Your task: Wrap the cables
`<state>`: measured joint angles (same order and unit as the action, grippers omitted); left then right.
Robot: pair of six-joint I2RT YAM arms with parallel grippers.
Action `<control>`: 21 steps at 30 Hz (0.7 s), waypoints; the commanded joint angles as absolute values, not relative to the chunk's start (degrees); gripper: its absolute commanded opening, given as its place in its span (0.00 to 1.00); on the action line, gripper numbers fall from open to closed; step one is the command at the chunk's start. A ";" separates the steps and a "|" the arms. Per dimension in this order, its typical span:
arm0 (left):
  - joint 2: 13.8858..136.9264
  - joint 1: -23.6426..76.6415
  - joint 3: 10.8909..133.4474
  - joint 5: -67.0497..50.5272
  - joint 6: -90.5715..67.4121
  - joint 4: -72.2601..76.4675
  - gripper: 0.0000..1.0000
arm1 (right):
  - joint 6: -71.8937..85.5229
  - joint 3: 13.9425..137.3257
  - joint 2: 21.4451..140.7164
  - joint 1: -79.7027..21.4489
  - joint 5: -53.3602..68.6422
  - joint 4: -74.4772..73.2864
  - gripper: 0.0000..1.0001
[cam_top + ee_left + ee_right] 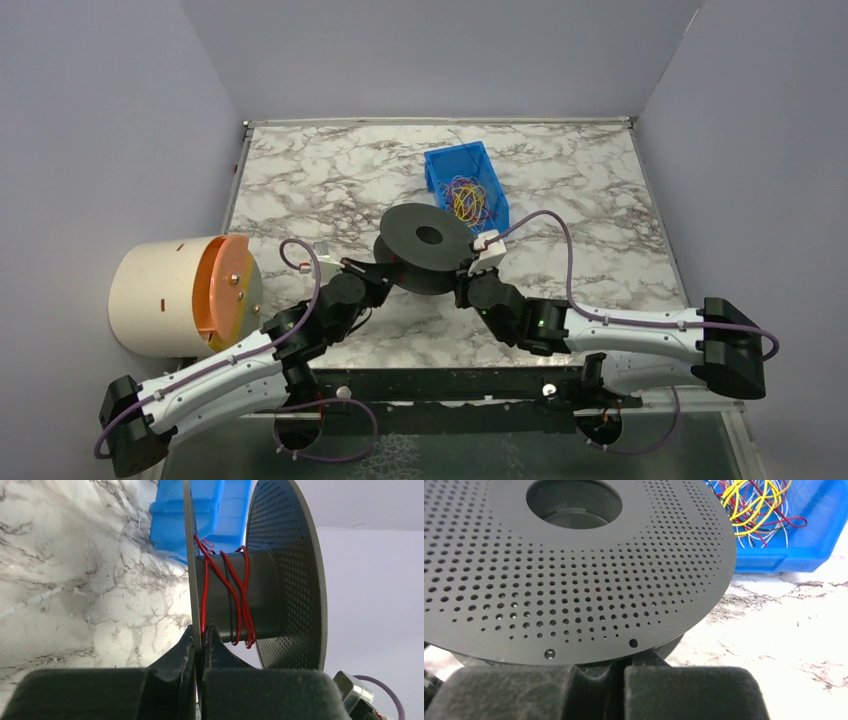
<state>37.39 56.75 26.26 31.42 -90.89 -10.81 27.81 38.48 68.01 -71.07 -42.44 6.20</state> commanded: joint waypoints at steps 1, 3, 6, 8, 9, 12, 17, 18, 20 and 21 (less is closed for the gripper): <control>39.14 58.80 23.43 18.51 -91.04 -0.18 0.00 | 34.09 37.63 66.19 -69.87 -50.43 10.59 0.01; 40.17 58.75 22.76 18.37 -91.10 1.02 0.00 | 35.43 36.79 65.89 -69.87 -49.91 11.92 0.01; 40.99 58.76 20.26 18.36 -92.00 4.89 0.00 | 35.85 35.03 64.82 -69.87 -47.03 15.79 0.01; 41.60 58.77 16.93 18.63 -92.84 9.84 0.00 | 35.80 34.07 63.91 -69.87 -44.68 17.55 0.01; 42.10 58.74 15.39 18.49 -93.05 14.16 0.00 | 35.71 33.37 63.29 -69.87 -43.28 18.73 0.01; 44.39 58.78 13.26 17.86 -92.92 19.89 0.00 | 35.04 30.38 60.62 -69.87 -38.70 23.43 0.01; 46.36 58.79 12.21 17.30 -91.62 25.03 0.00 | 34.63 26.48 59.23 -69.88 -34.92 30.93 0.01; 46.60 58.72 12.26 17.08 -91.52 25.31 0.00 | 34.18 26.07 59.42 -69.87 -34.90 32.44 0.01; 47.02 58.79 12.26 16.09 -91.54 25.99 0.00 | 33.46 25.45 60.44 -69.87 -35.24 35.76 0.01; 47.36 58.78 12.29 15.44 -91.65 26.39 0.00 | 34.03 25.41 61.10 -69.87 -35.72 36.76 0.01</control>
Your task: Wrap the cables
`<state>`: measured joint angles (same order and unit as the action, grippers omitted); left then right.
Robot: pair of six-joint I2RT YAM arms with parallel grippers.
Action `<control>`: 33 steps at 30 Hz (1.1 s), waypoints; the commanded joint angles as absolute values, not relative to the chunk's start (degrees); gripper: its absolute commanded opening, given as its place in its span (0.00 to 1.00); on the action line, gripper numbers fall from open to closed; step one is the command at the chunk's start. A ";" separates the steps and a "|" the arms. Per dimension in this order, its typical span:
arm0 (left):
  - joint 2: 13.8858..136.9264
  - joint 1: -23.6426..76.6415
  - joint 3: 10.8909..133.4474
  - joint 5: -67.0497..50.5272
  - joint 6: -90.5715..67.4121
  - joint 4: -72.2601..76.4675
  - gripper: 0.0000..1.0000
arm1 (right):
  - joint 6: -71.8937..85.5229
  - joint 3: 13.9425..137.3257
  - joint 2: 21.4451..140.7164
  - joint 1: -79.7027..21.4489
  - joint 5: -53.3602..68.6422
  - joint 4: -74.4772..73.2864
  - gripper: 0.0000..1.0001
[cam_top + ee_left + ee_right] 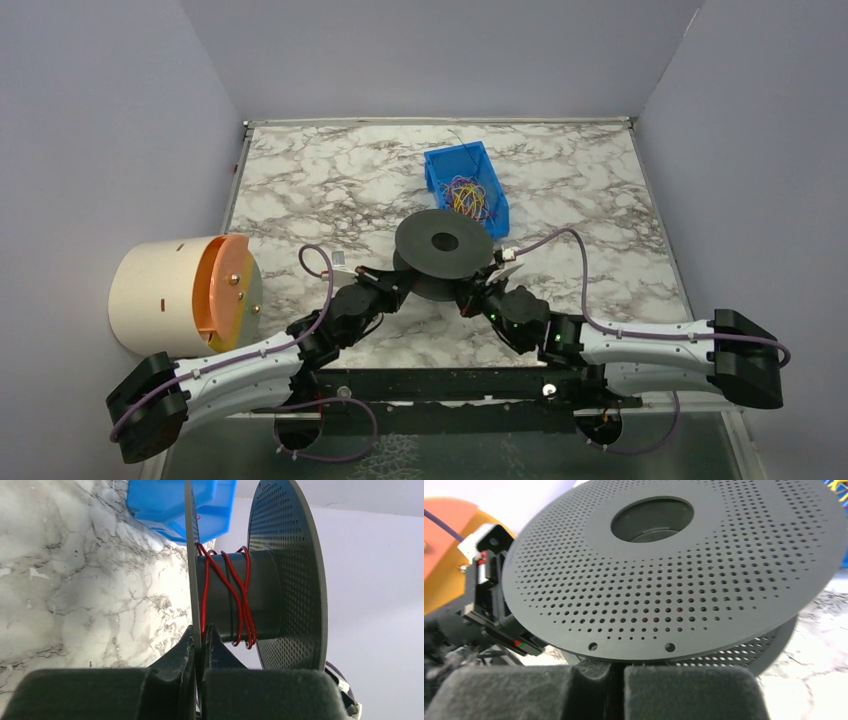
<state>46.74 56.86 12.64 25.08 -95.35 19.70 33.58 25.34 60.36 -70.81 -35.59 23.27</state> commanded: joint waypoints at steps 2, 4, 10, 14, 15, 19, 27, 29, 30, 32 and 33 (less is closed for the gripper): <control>47.78 58.78 12.25 14.28 -91.69 27.38 0.00 | 33.65 25.51 62.65 -69.87 -35.12 39.71 0.01; 48.07 58.80 12.19 13.33 -91.59 28.16 0.00 | 32.67 26.00 64.15 -69.87 -33.53 43.24 0.01; 46.67 58.71 10.87 11.75 -91.46 30.33 0.00 | 31.80 27.49 67.20 -69.87 -32.67 46.24 0.01; 45.63 58.71 10.13 11.11 -91.30 31.98 0.00 | 31.77 27.41 67.75 -69.88 -33.02 46.58 0.01; 45.42 58.71 10.11 10.89 -91.06 32.44 0.00 | 31.69 27.42 67.84 -69.87 -33.19 46.63 0.01; 45.88 58.71 10.22 10.01 -90.07 34.37 0.00 | 30.59 27.84 68.68 -69.87 -32.16 47.85 0.01; 45.72 58.71 9.33 9.96 -89.39 36.74 0.00 | 28.66 29.18 68.76 -69.87 -30.15 47.26 0.02; 44.85 58.71 8.82 10.72 -89.46 36.74 0.00 | 28.70 29.44 68.42 -69.87 -29.98 45.93 0.06; 44.50 58.71 8.64 10.99 -89.43 36.74 0.00 | 28.84 29.49 68.18 -69.87 -29.90 45.37 0.08; 44.07 58.63 8.38 11.38 -89.39 36.74 0.00 | 29.57 29.44 67.85 -69.90 -29.62 43.79 0.10; 43.78 58.58 8.24 11.61 -89.45 36.73 0.00 | 29.88 29.40 67.61 -69.88 -29.45 43.01 0.12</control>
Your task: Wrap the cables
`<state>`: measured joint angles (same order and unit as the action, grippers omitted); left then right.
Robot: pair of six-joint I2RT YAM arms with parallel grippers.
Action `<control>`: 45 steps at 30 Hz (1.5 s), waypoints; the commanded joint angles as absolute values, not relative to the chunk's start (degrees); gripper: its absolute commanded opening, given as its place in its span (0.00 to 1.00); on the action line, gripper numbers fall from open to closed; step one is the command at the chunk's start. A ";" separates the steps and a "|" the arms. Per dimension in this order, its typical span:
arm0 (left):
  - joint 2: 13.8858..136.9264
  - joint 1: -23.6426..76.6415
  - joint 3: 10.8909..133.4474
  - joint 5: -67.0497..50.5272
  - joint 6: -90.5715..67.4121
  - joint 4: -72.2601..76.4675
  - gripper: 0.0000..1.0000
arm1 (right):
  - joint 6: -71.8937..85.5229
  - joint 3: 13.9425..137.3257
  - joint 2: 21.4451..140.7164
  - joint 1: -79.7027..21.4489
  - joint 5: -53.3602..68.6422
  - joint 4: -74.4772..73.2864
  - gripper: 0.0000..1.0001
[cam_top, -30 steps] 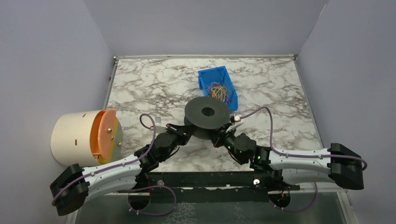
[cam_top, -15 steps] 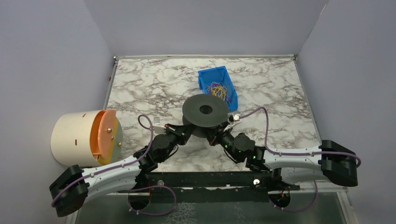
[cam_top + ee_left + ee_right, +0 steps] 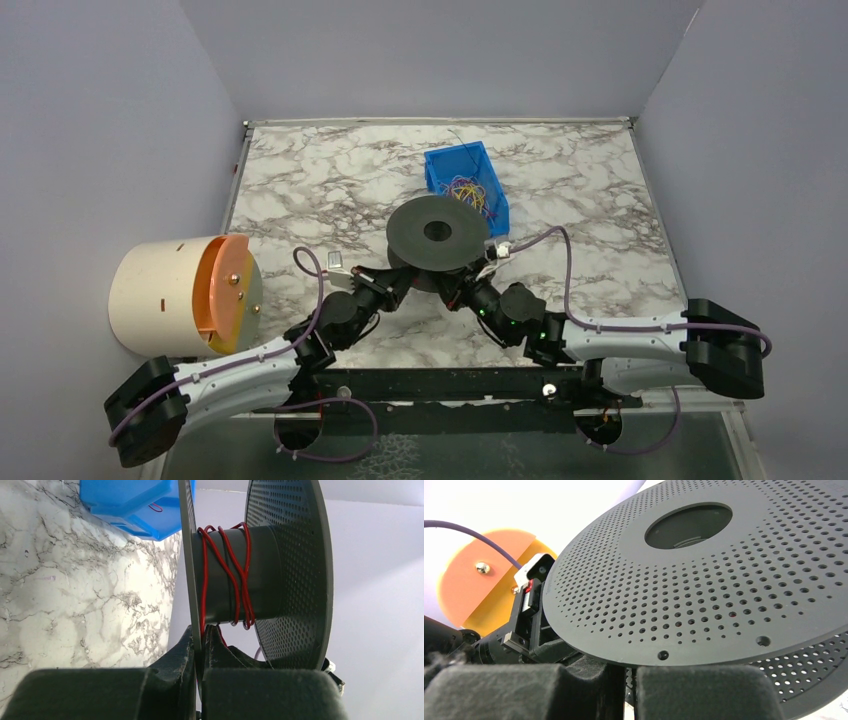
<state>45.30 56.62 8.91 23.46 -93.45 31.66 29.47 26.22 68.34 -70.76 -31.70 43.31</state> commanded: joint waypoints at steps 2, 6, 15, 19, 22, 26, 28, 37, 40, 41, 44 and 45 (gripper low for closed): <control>43.27 58.47 7.85 12.04 -89.63 36.74 0.00 | 30.71 29.03 67.14 -69.87 -29.25 41.63 0.14; 41.37 58.23 7.39 13.18 -89.30 36.74 0.00 | 31.76 28.18 66.10 -69.87 -28.83 39.91 0.19; 37.75 57.73 6.52 15.04 -88.18 36.65 0.00 | 32.32 27.16 61.11 -69.88 -28.58 35.01 0.27; 37.27 57.53 6.48 15.38 -87.81 36.73 0.00 | 32.43 26.87 58.94 -69.88 -29.03 32.65 0.31; 36.94 57.40 6.73 15.51 -87.32 36.69 0.00 | 32.79 27.06 57.79 -69.87 -29.49 30.47 0.33; 36.07 57.11 7.11 15.88 -86.52 36.72 0.00 | 33.38 27.11 56.47 -69.92 -29.63 28.12 0.35; 35.59 56.97 7.08 15.97 -86.36 36.72 0.00 | 33.46 27.16 55.69 -69.92 -29.10 27.05 0.35; 34.64 56.63 6.83 15.89 -86.06 36.65 0.00 | 33.53 25.23 50.19 -69.88 -25.71 23.45 0.37; 34.55 56.52 6.92 16.07 -85.94 36.57 0.00 | 32.19 23.93 46.98 -69.92 -24.66 22.42 0.38; 34.53 56.52 6.94 16.14 -85.86 36.64 0.00 | 31.91 23.56 45.96 -69.89 -24.62 21.58 0.39; 34.40 56.34 6.93 16.34 -85.63 36.65 0.00 | 31.51 23.06 41.86 -69.89 -25.67 17.67 0.40; 34.35 56.26 6.89 16.35 -85.61 36.64 0.00 | 31.36 22.91 40.50 -69.87 -26.23 16.40 0.40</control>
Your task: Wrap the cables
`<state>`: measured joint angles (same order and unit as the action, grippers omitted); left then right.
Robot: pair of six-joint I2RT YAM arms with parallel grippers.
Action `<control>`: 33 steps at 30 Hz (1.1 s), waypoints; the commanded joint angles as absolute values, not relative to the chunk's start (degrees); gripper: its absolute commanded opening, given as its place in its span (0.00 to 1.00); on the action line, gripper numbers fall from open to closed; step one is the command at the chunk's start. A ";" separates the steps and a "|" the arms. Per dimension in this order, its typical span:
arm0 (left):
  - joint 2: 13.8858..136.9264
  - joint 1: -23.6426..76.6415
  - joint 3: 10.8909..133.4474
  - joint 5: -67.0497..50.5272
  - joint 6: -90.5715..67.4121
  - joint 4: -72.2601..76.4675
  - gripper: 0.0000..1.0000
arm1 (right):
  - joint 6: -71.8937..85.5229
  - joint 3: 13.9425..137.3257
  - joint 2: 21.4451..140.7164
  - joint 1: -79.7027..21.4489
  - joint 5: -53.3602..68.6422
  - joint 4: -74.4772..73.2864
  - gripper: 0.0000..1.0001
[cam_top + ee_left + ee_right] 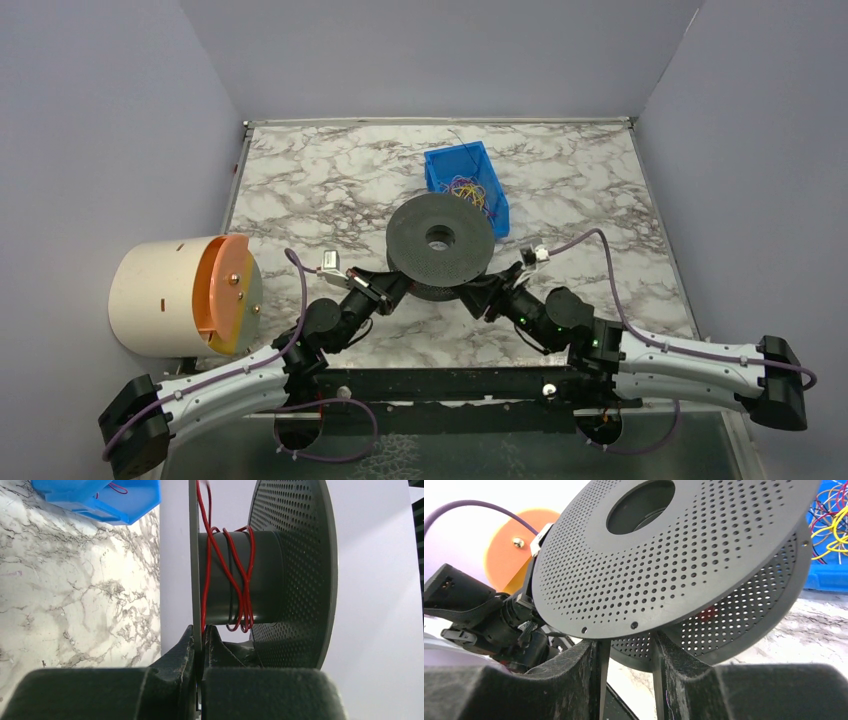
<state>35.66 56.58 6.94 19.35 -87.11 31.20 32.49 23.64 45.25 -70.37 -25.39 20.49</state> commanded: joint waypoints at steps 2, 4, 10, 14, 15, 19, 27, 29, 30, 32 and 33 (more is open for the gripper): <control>34.25 56.21 6.93 16.52 -85.44 36.65 0.00 | 30.99 22.61 38.02 -69.94 -27.27 13.65 0.40; 34.19 56.03 6.85 16.68 -85.29 36.65 0.00 | 30.70 22.63 35.98 -69.87 -27.90 11.33 0.40; 33.76 55.56 6.50 16.70 -84.96 36.66 0.00 | 30.84 22.41 30.99 -69.87 -31.20 6.20 0.40; 33.49 55.26 6.08 16.62 -85.06 36.64 0.00 | 30.92 22.56 28.88 -69.88 -33.53 3.68 0.40; 33.40 55.16 6.00 16.54 -85.12 36.65 0.00 | 31.01 22.71 28.50 -69.90 -34.07 3.04 0.40; 33.02 54.78 5.72 16.36 -85.32 36.37 0.00 | 31.29 23.43 27.73 -69.89 -36.25 0.24 0.40; 31.38 53.60 4.50 17.15 -84.07 31.49 0.00 | 33.92 25.78 28.84 -69.87 -40.29 -6.51 0.40; 30.33 53.02 3.71 17.49 -83.71 30.34 0.00 | 33.96 25.88 29.00 -69.87 -40.45 -6.98 0.40; 29.62 52.67 3.37 17.64 -83.59 29.41 0.00 | 34.12 25.83 29.03 -69.87 -40.57 -7.21 0.40; 28.19 51.72 3.09 17.75 -83.03 27.07 0.00 | 34.27 25.84 28.93 -69.87 -40.74 -7.54 0.40; 27.30 51.23 3.07 17.80 -82.44 25.72 0.00 | 34.28 25.76 28.92 -69.87 -40.81 -7.60 0.40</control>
